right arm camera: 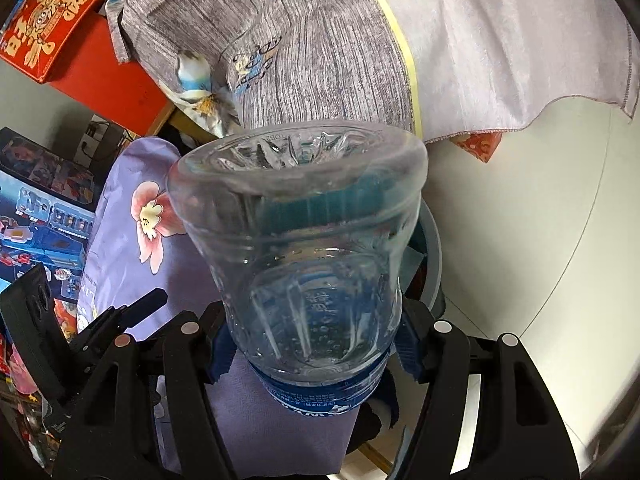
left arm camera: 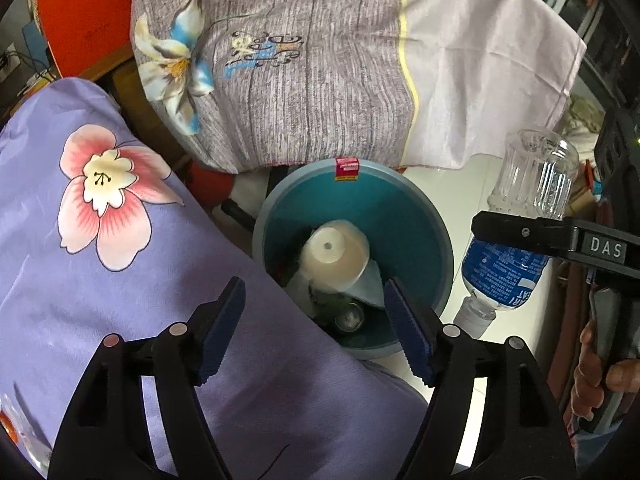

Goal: Collect trash
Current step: 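Carry the pink cup and water bottle to the teal bin and release both, then move both open grippers back over the table toward the remaining items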

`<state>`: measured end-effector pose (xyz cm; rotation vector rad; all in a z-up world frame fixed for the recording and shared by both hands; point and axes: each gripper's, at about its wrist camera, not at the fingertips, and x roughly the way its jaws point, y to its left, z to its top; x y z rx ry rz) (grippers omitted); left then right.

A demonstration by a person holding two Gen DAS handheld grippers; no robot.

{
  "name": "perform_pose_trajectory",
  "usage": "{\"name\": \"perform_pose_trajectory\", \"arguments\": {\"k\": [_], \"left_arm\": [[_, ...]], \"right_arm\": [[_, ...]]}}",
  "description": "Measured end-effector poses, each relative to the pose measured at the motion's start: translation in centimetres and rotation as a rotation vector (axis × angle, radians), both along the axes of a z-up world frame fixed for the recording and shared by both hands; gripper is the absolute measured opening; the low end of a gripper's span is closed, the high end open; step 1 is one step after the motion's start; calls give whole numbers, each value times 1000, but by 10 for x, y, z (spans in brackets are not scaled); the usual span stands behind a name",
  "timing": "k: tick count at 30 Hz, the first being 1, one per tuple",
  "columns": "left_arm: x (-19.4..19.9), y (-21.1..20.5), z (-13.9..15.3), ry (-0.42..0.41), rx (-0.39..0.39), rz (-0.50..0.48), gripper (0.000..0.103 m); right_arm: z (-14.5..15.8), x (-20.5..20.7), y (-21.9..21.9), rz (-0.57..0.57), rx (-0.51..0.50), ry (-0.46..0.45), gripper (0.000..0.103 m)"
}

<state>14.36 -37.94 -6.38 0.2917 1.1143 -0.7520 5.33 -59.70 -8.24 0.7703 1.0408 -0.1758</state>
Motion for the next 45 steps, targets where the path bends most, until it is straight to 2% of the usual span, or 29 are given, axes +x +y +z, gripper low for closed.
{"name": "perform_pose_trajectory", "arguments": {"k": [9,10,12,21,28,45], "left_arm": [[-4,8,0,9,-8,10,82],[-4,9,0,10,-8,11,82],[-4,10,-1,11,-6,14,84],[-2,20,-3,30,-15,32,87],[-2,29,-2,40,-20,43,88],[-9,74,22,18,-84,81,90]], "right_arm": [[-17,12,4,14,-1,63,62],[-20,13,5,15,8,68,63],[-24,15,5,13,28,76,71],[-24,17,12,14,21,91,77],[-28,17,21,26,17,125,77],[6,10,65,60,-56,122,79]]}}
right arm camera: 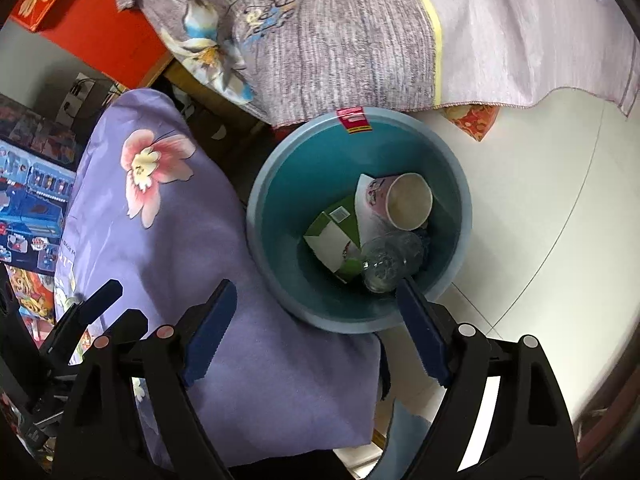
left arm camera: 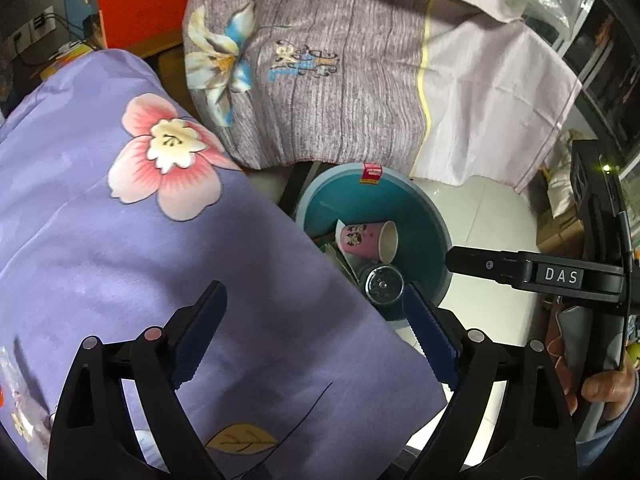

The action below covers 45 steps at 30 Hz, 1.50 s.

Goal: Collect trash
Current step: 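Move both open grippers back over the table toward the remaining items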

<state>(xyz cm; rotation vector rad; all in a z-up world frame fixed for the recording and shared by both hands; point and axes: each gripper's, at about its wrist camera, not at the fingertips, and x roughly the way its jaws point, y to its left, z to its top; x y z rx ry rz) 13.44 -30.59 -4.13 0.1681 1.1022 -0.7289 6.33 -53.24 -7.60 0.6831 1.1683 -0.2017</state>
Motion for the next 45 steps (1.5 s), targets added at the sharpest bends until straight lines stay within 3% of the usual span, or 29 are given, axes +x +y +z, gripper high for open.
{"name": "perform_pose_trajectory", "arguments": {"k": [14,24,45], "left_arm": [[-14,62,28,-45,-53,77,93],[-19,125,29,-61,-46,180,95],[-1,309,11,-15,-66,481,96]], "right_arm": [[29,-1,56,64,-38,-14,82],[34,17,113,161,-40,-10,82],[49,72,256,408,-122,24,82]]}}
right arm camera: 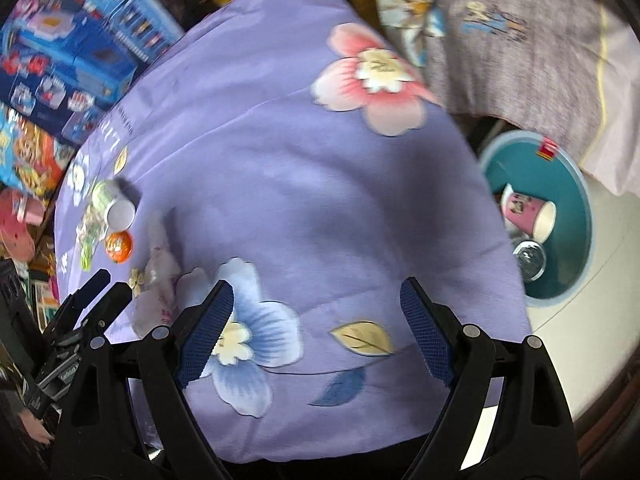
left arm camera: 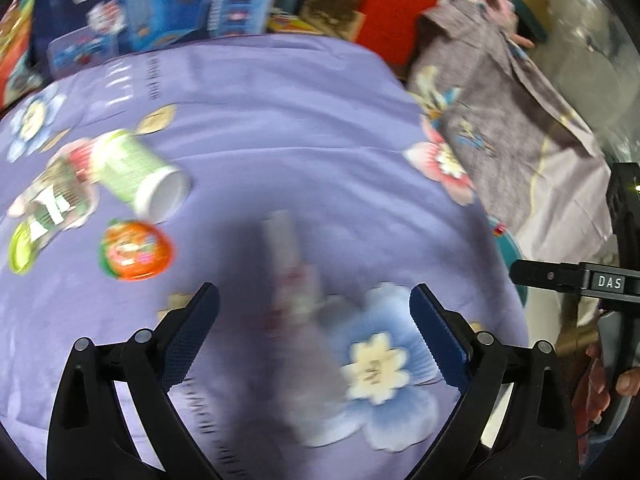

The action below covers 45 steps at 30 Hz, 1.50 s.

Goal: Collect trash
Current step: 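Move both open grippers back over the table toward the remaining items, then grasp the green-capped pill bottle with the right gripper while the left gripper grasps the clear bag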

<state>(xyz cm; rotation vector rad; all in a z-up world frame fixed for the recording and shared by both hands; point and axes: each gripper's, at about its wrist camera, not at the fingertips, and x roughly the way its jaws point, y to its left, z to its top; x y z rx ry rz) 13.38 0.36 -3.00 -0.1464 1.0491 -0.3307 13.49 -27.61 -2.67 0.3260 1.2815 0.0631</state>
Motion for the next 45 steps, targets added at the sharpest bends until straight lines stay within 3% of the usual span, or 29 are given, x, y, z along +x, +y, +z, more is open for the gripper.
{"name": "perform_pose_trajectory", "arguments": {"k": [15,23,35,45], "left_arm": [[-8,134,-15,11,59,203,96],[-6,180,-22,10,75,262,96],[17,244,-28,20,108,305,96],[44,245,-38,20,124,247,96]], "right_arm": [[2,41,125,242,-50,19,82],[0,66,175,316,-56,37,82],[-7,116,260,448,-29,35,82],[-17,148,292,495,-27,14,82]]}}
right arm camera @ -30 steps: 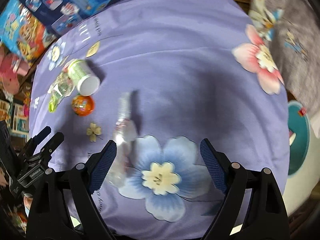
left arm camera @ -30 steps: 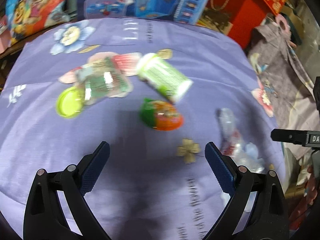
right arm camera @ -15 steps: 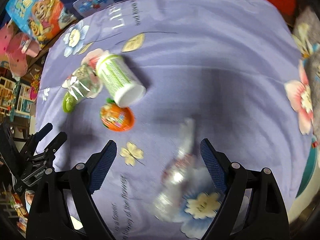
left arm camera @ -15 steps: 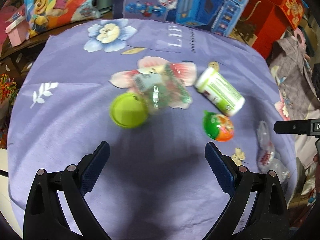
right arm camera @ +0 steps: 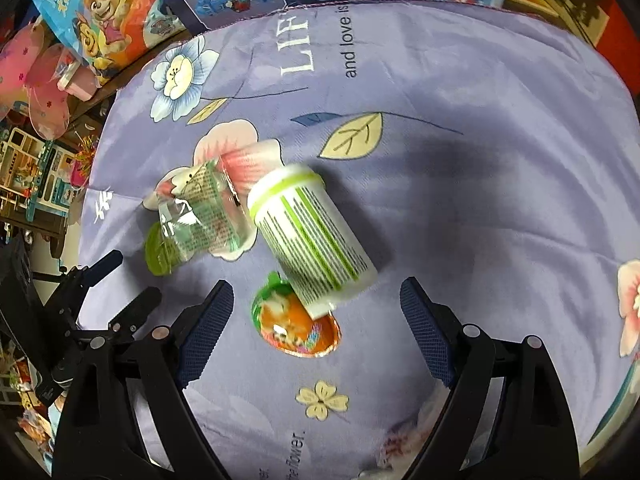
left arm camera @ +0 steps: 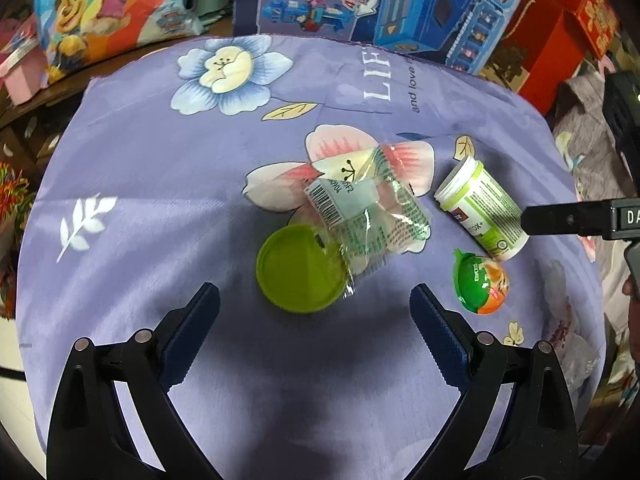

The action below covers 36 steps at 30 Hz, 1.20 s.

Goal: Collect trash
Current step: 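Grasp the green-capped pill bottle with the right gripper while the left gripper grasps the clear bag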

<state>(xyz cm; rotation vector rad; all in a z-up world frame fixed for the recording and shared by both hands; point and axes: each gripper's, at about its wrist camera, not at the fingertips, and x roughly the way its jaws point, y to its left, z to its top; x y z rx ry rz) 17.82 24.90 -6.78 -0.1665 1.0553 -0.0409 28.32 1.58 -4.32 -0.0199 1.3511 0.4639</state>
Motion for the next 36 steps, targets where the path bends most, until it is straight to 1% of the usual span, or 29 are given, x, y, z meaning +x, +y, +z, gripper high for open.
{"name": "perform_pose_trajectory", "arguments": {"k": [5,10,13,15,19,23,25,26,29,32,36], "left_arm": [[13,-6,-1,0,14,-28,96],[27,-9,0,-16,35,-66,96],[38,-14,-3,-20,22,-111,96],[45,-20,-7,-18,30,-134,96],[56,-33,-15,-13,23,-170,96],[59,-50,-13,-41,51,-209,95],[60,-59,-12,-51,68,-234,88],[60,-63,-12,-47,71,-246,80],[59,-75,-11,-50,86,-280,77],[54,-88,-10,-41,77,-313,76],[43,-105,-15,-2,70,-351,76]], "right_arm": [[-7,10,12,43,-14,-20,82],[-18,22,25,70,5,-1,77],[-27,28,30,76,4,11,66],[-33,28,30,77,12,30,57],[-34,26,21,67,31,43,56],[-35,23,4,45,41,55,56],[-36,22,-5,27,50,64,56],[-36,21,-10,20,53,67,56],[-37,17,-23,0,59,75,56],[-38,12,-36,-22,63,84,56],[-40,3,-54,-45,66,88,56]]}}
